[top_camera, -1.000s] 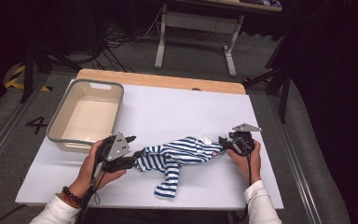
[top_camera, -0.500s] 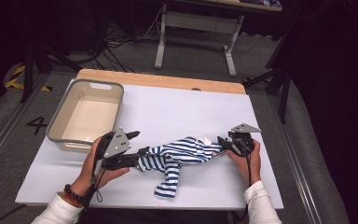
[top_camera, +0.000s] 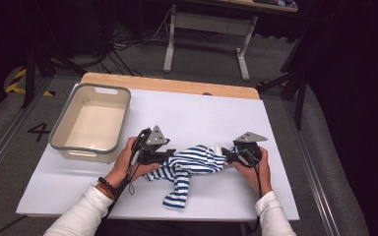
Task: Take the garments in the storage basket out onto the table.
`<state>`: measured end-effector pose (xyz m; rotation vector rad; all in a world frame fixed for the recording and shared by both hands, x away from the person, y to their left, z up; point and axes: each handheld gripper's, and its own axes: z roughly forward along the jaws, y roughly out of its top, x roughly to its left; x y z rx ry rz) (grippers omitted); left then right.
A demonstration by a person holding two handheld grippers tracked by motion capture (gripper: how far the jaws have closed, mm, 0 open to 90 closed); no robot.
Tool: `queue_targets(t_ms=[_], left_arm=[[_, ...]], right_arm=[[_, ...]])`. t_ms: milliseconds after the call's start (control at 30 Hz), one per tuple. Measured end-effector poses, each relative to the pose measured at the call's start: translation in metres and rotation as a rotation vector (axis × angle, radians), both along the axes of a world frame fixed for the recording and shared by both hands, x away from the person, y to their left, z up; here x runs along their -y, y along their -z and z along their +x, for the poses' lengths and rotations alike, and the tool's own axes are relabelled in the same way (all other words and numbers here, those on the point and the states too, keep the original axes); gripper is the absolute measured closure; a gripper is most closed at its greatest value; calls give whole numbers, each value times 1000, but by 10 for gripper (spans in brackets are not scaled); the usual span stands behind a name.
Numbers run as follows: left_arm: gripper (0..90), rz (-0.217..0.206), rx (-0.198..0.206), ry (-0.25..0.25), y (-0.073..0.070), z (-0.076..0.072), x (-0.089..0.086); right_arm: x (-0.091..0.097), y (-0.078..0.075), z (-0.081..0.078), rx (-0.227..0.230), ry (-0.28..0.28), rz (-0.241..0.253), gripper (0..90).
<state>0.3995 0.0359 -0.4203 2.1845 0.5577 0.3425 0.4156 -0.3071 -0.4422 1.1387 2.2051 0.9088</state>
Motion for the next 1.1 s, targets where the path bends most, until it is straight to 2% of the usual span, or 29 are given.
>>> queue_targets(t_ms=[67,100,133,233,300,500,733,933,1000,1100], left_arm=[[593,17,-24,29,6,-2,3],[593,41,-34,42,11,-6,7],[593,41,-34,42,11,-6,7],[584,79,-43,68,18,-13,11],[571,103,-33,73,21,-17,13],[491,110,-40,57,25,-20,16],[484,114,-71,54,33,-18,18],[673,132,-85,59,34,-16,18],[758,134,-81,53,34,-15,17],[840,130,-60,49,33,-14,16]], right_arm=[[0,1,-1,-10,-10,-11,402],[-1,3,-3,-14,-21,-21,404],[-1,3,-3,-14,-21,-21,404],[0,4,-6,-24,-32,-29,406],[1,5,-8,-30,-35,-22,406],[5,7,-17,-38,-56,-22,416],[7,8,-25,-57,-71,-1,483],[9,7,-30,-72,-115,19,718],[8,6,-30,-76,-116,12,764],[5,3,-32,-64,-110,-10,784]])
